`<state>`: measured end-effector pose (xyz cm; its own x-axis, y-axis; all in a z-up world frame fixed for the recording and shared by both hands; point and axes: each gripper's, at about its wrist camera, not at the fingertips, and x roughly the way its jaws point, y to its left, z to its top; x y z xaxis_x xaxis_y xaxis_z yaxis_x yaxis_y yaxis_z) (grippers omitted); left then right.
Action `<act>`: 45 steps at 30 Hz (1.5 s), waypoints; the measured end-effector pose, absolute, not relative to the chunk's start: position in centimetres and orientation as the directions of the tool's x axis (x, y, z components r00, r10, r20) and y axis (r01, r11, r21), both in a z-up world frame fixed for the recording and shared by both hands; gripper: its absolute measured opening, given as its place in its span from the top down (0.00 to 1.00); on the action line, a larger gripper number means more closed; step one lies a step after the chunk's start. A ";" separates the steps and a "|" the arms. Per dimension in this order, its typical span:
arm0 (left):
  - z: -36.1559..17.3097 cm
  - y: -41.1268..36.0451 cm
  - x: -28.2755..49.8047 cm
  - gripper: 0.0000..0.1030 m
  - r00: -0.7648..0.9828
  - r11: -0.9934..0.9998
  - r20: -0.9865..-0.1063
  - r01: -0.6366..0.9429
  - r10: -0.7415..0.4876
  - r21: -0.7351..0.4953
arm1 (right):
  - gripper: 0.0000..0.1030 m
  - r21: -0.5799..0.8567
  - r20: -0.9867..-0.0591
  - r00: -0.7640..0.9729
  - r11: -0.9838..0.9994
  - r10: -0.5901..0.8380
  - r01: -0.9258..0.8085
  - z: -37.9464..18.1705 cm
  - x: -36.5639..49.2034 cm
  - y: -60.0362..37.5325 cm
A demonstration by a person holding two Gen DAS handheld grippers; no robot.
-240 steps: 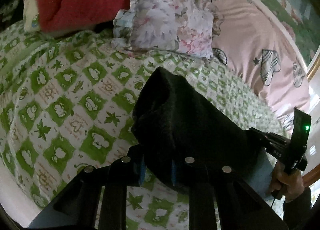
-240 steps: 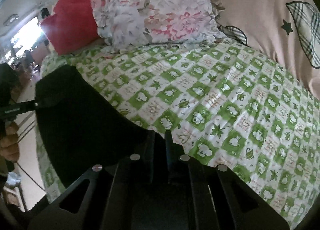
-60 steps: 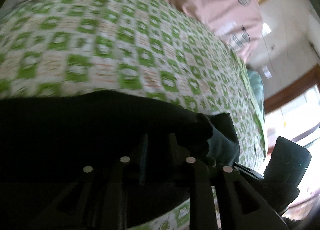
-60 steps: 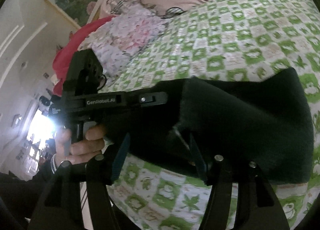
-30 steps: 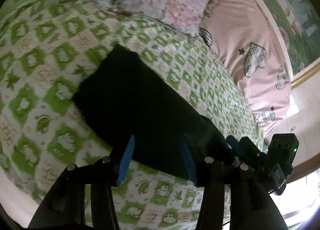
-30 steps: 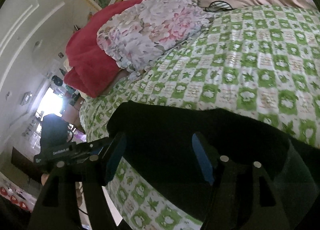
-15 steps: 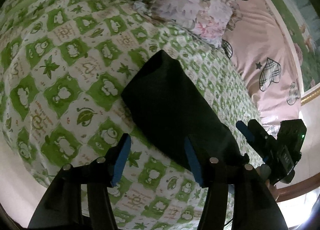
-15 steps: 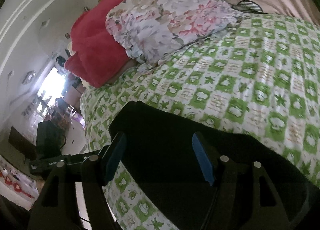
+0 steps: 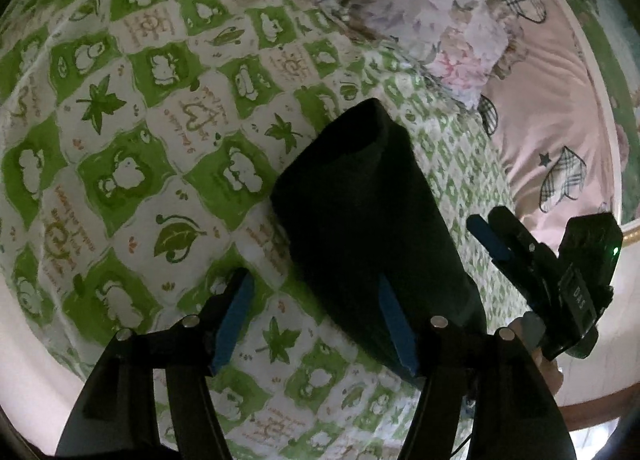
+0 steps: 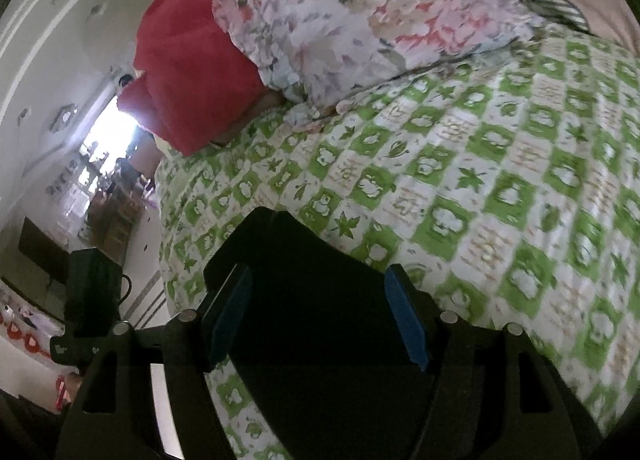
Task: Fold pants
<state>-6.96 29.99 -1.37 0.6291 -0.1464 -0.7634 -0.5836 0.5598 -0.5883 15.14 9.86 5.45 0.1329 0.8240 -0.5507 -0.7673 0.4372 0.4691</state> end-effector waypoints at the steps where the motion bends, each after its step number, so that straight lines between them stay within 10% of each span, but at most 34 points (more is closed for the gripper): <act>1: -1.5 30.1 -6.8 0.37 0.627 0.557 -0.765 -0.587 -0.145 -0.587 | 0.32 0.463 -0.559 0.126 0.435 0.819 -0.772 5.4 15.4 10.5; 20: -2.4 30.2 -3.5 0.38 0.626 0.583 -0.775 -0.598 -0.088 -0.550 | 0.33 0.304 -0.720 -0.023 0.285 0.694 -0.909 3.7 17.5 20.5; 24: -2.6 30.3 -3.0 0.53 0.625 0.594 -0.779 -0.608 -0.050 -0.526 | 0.61 0.306 -0.736 -0.062 0.249 0.674 -0.919 3.1 17.3 21.8; 32: -2.3 30.1 -2.6 0.79 0.644 0.607 -0.763 -0.583 -0.062 -0.541 | 0.76 0.317 -0.701 -0.058 0.238 0.711 -0.918 3.7 16.6 20.7; 45: 4.2 26.5 -2.1 0.82 0.732 0.689 -0.677 -0.455 -0.071 -0.564 | 0.80 0.372 -0.537 -0.006 0.231 0.844 -0.899 8.5 15.6 13.1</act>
